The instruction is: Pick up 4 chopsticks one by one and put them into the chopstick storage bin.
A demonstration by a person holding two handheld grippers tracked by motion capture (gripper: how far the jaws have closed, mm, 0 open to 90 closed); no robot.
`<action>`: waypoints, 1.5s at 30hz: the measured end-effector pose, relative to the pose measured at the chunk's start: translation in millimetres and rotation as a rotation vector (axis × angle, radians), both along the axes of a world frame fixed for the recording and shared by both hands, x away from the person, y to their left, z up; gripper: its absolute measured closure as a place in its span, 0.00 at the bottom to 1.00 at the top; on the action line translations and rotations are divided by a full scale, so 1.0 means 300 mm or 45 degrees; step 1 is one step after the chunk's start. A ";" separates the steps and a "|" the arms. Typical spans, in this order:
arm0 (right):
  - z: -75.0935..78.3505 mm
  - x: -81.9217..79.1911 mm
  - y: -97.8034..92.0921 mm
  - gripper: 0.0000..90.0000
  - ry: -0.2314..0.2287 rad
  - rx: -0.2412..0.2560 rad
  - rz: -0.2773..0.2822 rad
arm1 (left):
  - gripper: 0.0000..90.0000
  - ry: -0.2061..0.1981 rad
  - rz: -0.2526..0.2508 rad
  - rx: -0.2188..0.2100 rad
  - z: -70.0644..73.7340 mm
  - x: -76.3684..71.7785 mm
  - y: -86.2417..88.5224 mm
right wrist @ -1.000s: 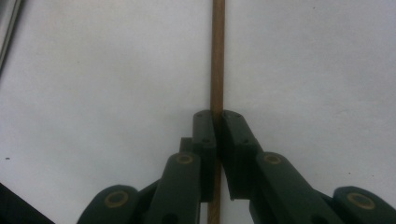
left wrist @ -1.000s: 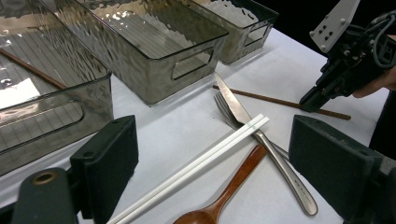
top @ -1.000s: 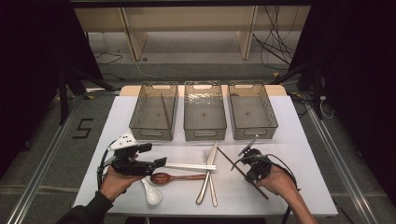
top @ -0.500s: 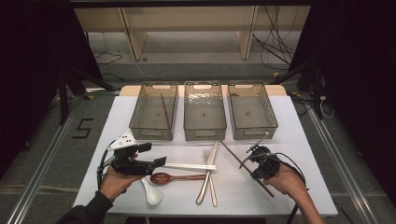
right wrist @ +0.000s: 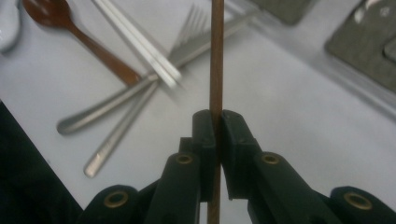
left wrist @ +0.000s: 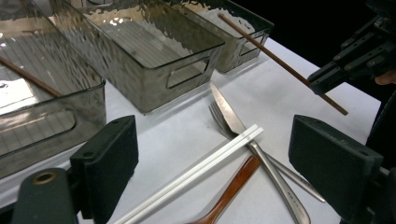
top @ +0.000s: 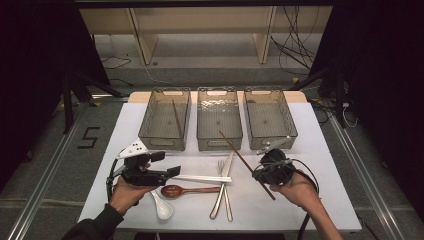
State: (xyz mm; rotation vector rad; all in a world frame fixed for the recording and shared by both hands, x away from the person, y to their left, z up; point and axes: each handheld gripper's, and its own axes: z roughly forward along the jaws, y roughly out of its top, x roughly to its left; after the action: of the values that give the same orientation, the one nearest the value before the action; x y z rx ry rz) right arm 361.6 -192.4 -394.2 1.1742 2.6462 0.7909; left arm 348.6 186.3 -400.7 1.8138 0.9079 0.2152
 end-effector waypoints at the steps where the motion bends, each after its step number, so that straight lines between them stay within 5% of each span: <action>1: 0.006 0.002 0.006 0.95 -0.013 0.018 -0.001 | 0.17 0.001 0.004 -0.009 0.003 0.004 -0.002; 4: 0.016 0.006 0.027 0.95 -0.065 0.058 -0.004 | 0.17 0.012 0.016 -0.052 0.014 0.018 -0.012; 8: 0.018 0.009 0.061 0.95 -0.106 0.091 0.008 | 0.17 0.012 0.018 -0.022 0.025 0.052 -0.047; 16: 0.022 0.013 0.112 0.95 -0.137 0.140 0.042 | 0.17 0.083 0.020 -0.067 0.029 0.121 -0.114; 29: 0.029 0.000 0.196 0.95 -0.204 0.196 0.105 | 0.19 0.164 -0.033 -0.104 0.008 0.156 -0.202; 45: 0.025 -0.005 0.271 0.95 -0.218 0.244 0.154 | 0.46 0.250 -0.055 -0.223 0.002 0.153 -0.209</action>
State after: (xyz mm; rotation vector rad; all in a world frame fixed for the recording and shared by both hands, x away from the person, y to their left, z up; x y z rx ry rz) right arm 360.0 -111.0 -386.6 0.9433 2.5648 1.1338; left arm 394.4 123.6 -400.3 1.7099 0.9908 -0.0692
